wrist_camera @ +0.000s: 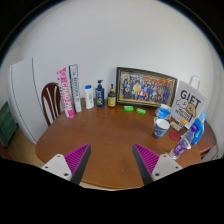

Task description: Pour water

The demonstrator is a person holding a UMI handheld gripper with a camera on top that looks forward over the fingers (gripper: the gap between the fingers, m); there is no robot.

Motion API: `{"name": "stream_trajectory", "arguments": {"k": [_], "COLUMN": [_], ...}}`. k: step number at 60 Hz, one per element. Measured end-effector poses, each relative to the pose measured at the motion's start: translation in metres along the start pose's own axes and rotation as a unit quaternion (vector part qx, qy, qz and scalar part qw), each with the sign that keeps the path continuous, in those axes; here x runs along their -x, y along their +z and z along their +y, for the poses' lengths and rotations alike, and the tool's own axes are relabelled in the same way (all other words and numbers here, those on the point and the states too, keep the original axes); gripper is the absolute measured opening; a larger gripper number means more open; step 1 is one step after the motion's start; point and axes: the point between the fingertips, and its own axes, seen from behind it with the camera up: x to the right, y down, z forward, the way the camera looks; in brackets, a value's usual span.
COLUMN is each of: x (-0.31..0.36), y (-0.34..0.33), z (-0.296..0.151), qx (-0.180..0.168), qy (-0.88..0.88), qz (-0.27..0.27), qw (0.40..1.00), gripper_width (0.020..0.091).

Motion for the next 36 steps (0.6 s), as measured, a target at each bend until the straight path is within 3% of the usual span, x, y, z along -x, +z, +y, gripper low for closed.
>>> {"name": "stream_trajectory", "arguments": {"k": [9, 22, 36], "x": [-0.050, -0.181, -0.303], "y": [0.000, 0.013, 0.059], "z": [0.023, 0.082, 0.122], "qx": [0.009, 0.010, -0.014], "qy": [0.012, 0.045, 0.080], "qz": [0.036, 0.092, 0.142], "qw": [0.999, 0.995, 0.987], "gripper_width": [0.0856, 0.0861, 0.0859]}}
